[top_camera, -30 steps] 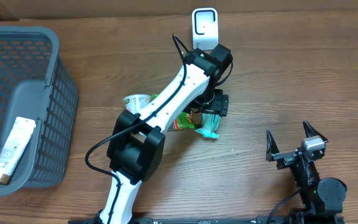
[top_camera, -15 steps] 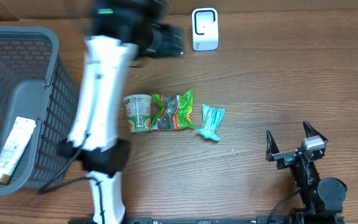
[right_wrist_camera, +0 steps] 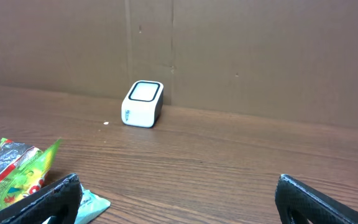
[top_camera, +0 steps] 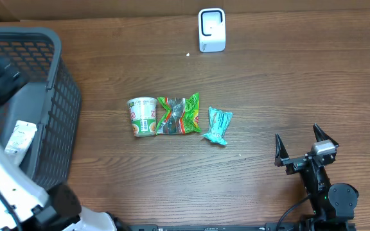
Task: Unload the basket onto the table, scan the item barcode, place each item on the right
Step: 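Carry the green wipes pack out and place it right of the snack bag, then reach the left gripper into the basket and grasp the Pantene tube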
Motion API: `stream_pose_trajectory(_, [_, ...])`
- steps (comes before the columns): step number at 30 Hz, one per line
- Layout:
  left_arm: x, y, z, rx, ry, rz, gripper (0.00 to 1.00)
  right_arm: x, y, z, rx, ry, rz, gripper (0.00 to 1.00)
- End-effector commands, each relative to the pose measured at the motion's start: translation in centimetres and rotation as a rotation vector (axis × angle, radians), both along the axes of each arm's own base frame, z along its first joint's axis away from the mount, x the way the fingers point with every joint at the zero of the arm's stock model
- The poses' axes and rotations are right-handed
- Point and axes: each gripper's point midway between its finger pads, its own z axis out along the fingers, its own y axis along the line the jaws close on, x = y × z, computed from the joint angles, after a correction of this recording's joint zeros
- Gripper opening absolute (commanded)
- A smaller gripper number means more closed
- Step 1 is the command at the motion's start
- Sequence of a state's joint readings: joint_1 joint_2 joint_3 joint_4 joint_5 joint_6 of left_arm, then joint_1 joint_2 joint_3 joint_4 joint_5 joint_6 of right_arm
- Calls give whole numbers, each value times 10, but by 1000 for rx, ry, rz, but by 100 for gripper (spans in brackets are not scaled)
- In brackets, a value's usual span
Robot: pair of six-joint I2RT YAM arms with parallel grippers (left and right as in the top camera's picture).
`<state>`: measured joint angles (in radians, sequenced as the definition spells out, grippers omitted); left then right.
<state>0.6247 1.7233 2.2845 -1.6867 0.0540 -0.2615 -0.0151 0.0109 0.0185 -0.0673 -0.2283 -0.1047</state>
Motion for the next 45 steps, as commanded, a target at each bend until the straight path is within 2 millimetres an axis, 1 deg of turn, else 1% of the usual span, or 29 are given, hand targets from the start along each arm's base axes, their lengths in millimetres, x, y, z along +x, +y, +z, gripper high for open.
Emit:
stream_pose_trajectory(1, [-27,28,-32,-47,95,80,88,1,-1,-2,6,-2,-9,100])
stream_pose_trajectory(4, [-35,44,-51,-59,123,126,88,1,-1,-2,6,-2,-9,100])
stream_pose_trajectory(7, [-35,66,-67,-4,152,158,88,1,-1,-2,6,-2,-9,100])
stream_pose_trajectory(10, [-24,78,-90,28,177,70,91,1,-1,-2,6,-2,-9,100])
stream_pose_trajectory(12, [-21,81,-106,39,205,0,92,1,-1,-2,6,-2,-9,100])
stream_pose_trajectory(14, [-25,81,-126,37,265,-61,89,1,-1,-2,6,-2,-9,100])
stream_pose_trajectory(16, [-28,87,-141,79,316,-143,89,1,-1,-2,6,-2,-9,100])
stream_pose_trajectory(18, [-29,92,-145,109,337,-168,89,1,-1,-2,6,-2,-9,100])
stream_pose_trajectory(20, [-25,98,-148,144,341,-218,87,1,-1,-2,6,-2,-9,100])
stream_pose_trajectory(21, [-26,101,-148,164,354,-221,86,1,-1,-2,6,-2,-9,100])
stream_pose_trajectory(22, [-27,105,-149,182,365,-212,87,1,-1,-2,6,-2,-9,100])
stream_pose_trajectory(23, [-27,107,-155,190,378,-235,91,1,-1,-2,6,-2,-9,100])
stream_pose_trajectory(26, [-29,105,-173,173,424,-322,91,1,-1,-2,6,-2,-9,100])
stream_pose_trajectory(29, [-28,107,-196,141,467,-385,93,1,-1,-2,6,-2,-9,100])
stream_pose_trajectory(34, [-24,110,-234,71,514,-404,93,1,-1,-2,6,-2,-9,100])
stream_pose_trajectory(38, [-24,112,-271,7,565,-420,93,1,-1,-2,6,-2,-9,100])
stream_pose_trajectory(40, [-23,113,-286,-13,579,-426,93,1,-1,-2,6,-2,-9,100])
stream_pose_trajectory(42, [-23,113,-298,-31,590,-430,92,1,-1,-2,6,-2,-9,100])
stream_pose_trajectory(45, [-24,117,-307,-29,610,-424,92,1,-1,-2,6,-2,-9,100])
